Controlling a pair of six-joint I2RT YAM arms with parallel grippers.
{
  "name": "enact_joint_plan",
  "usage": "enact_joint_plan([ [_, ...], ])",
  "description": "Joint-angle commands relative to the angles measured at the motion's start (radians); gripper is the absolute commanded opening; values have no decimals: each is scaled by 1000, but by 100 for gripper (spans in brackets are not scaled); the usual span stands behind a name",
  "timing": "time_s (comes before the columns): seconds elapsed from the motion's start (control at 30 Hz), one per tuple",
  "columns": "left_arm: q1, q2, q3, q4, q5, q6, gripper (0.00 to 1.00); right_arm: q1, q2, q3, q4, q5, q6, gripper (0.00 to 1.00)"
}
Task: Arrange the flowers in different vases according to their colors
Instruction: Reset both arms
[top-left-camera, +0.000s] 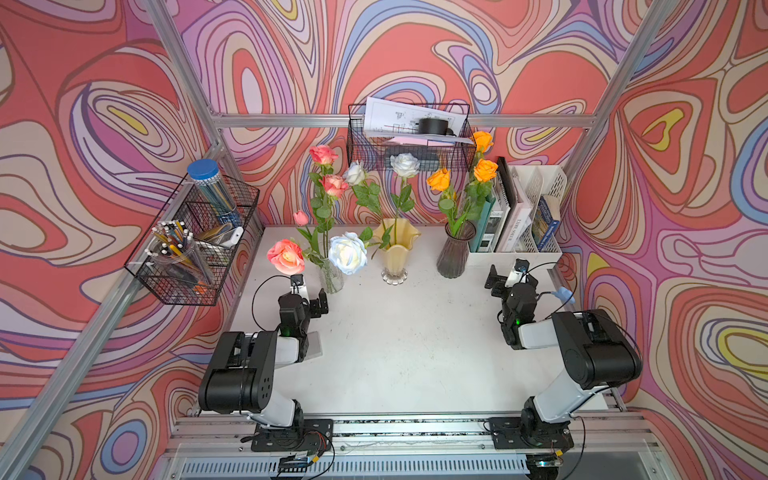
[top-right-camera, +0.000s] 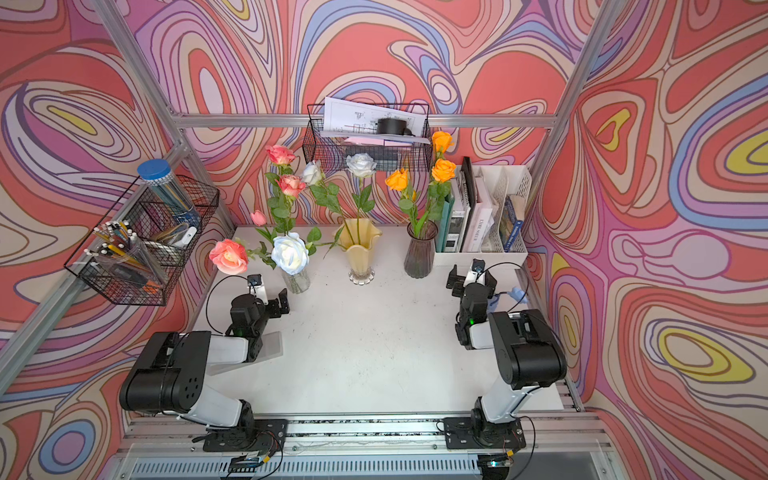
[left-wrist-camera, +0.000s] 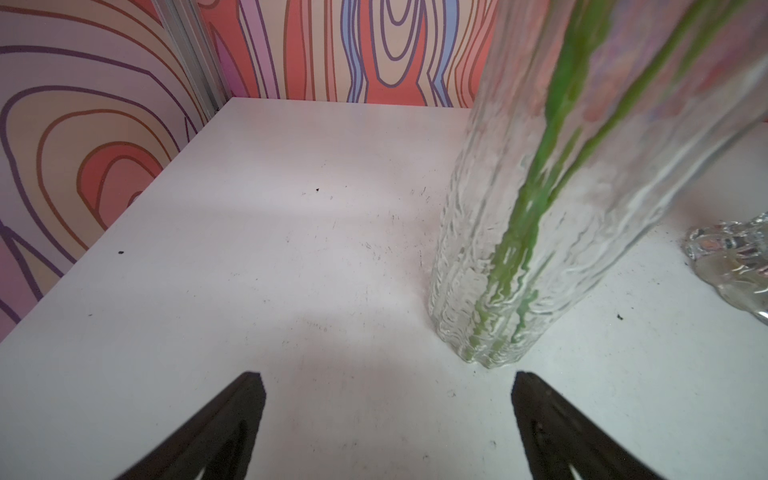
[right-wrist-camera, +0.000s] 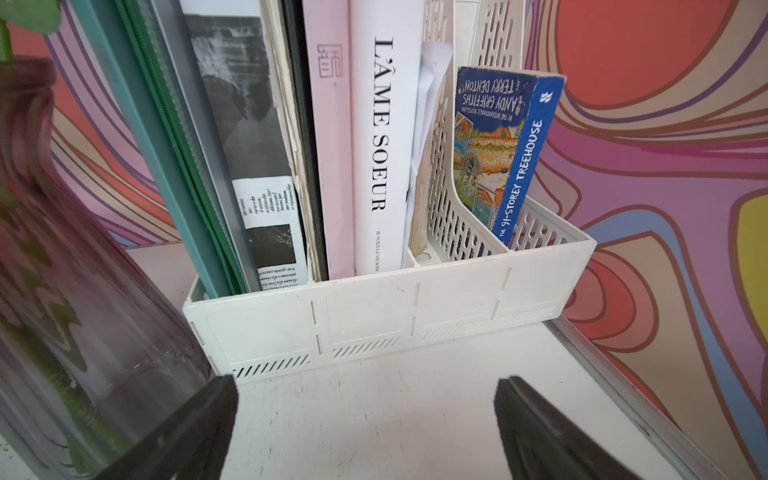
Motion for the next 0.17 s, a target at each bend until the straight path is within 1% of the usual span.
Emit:
enact_joint_plan([
  [0.0,7,-3,14,-7,2,11,98,-5,26,-6,-88,-21,29,98],
  [0.13,7,-2,14,-7,2,11,98,-5,26,-6,-87,-21,29,98],
])
